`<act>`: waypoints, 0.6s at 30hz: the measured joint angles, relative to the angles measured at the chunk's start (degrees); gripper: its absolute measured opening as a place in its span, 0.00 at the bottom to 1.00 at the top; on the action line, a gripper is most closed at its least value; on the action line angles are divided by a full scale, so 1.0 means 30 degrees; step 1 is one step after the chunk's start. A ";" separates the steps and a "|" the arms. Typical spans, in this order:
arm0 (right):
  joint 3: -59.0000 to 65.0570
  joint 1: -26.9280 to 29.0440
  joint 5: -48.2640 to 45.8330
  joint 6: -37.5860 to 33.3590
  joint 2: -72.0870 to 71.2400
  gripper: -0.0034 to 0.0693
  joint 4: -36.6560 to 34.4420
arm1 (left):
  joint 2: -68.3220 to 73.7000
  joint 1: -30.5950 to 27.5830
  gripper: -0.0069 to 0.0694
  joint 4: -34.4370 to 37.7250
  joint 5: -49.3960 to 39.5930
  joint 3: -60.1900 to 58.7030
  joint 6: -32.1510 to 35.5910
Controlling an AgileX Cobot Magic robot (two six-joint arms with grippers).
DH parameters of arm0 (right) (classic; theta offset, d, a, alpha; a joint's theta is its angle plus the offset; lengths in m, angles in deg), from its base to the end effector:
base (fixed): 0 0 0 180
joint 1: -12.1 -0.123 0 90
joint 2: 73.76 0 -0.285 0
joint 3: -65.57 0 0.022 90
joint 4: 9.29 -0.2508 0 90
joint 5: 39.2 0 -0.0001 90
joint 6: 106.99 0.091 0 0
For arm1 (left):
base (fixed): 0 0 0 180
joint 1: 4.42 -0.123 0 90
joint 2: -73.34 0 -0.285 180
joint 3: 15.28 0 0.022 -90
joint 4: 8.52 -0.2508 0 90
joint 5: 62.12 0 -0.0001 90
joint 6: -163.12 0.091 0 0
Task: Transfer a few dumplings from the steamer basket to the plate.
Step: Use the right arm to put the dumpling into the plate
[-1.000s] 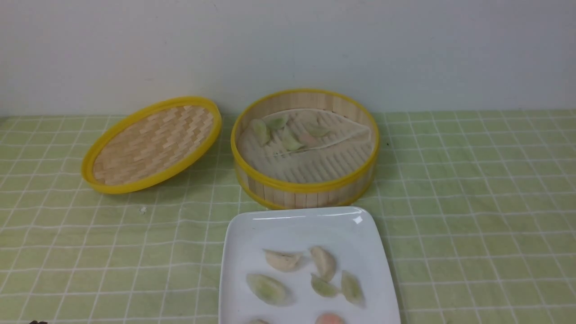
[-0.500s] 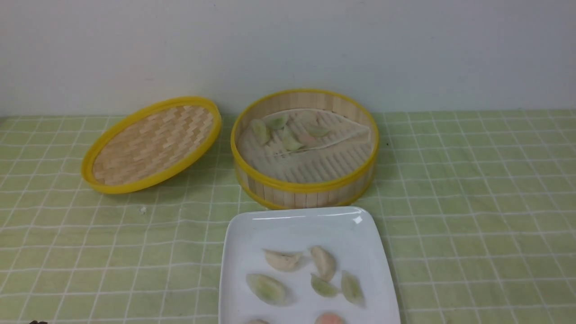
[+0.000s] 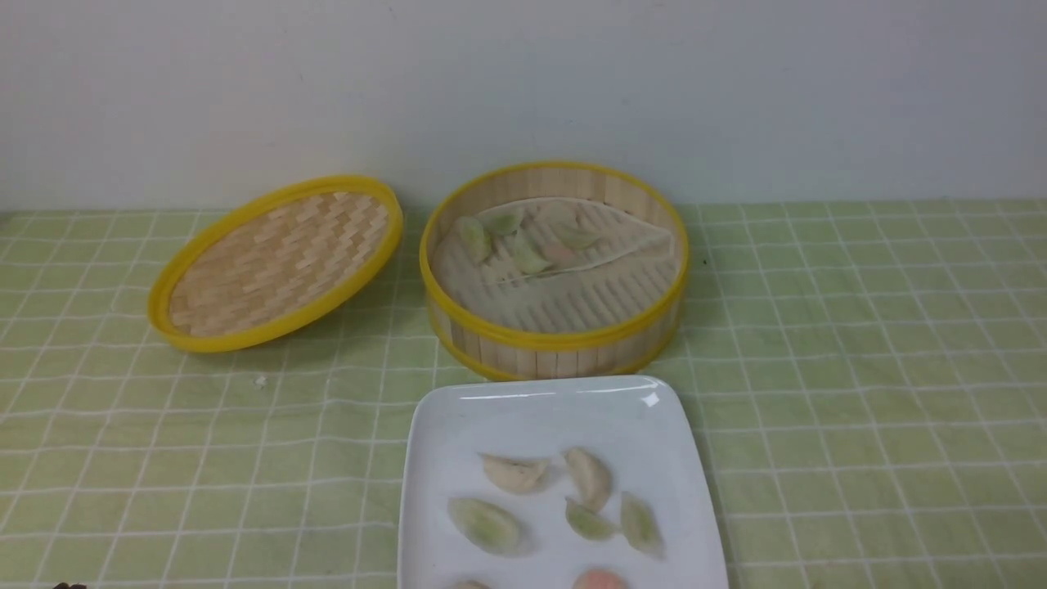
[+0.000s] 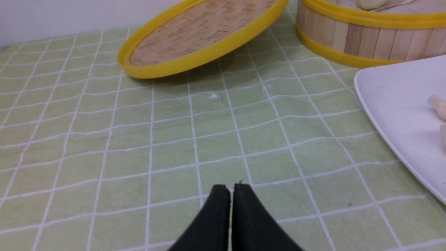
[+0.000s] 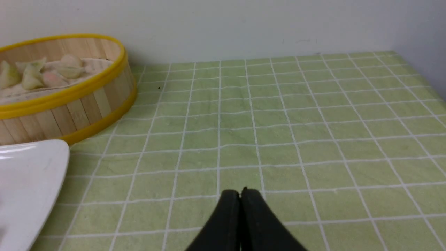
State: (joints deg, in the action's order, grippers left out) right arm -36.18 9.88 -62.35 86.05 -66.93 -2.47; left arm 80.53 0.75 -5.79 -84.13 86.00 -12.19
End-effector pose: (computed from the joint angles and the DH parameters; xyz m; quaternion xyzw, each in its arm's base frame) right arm 0.0515 -0.0023 0.1720 0.0458 0.8080 0.0271 0.5867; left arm 0.0520 -0.0063 0.1704 0.0569 0.8065 -0.0227 0.5881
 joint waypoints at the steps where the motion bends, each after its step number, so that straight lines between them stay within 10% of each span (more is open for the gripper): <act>1: 0.0000 0.0000 0.0000 0.0000 0.0000 0.03 0.0000 | 0.0000 0.0000 0.08 0.0000 0.0000 0.0000 0.0000; 18: 0.0000 0.0000 0.0000 -0.0177 0.0000 0.03 0.0000 | 0.0000 0.0000 0.08 0.0000 0.0000 0.0000 0.0000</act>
State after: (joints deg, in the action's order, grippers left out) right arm -36.18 9.88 -62.35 85.52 -66.93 -2.47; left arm 80.53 0.75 -5.79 -84.13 86.00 -12.19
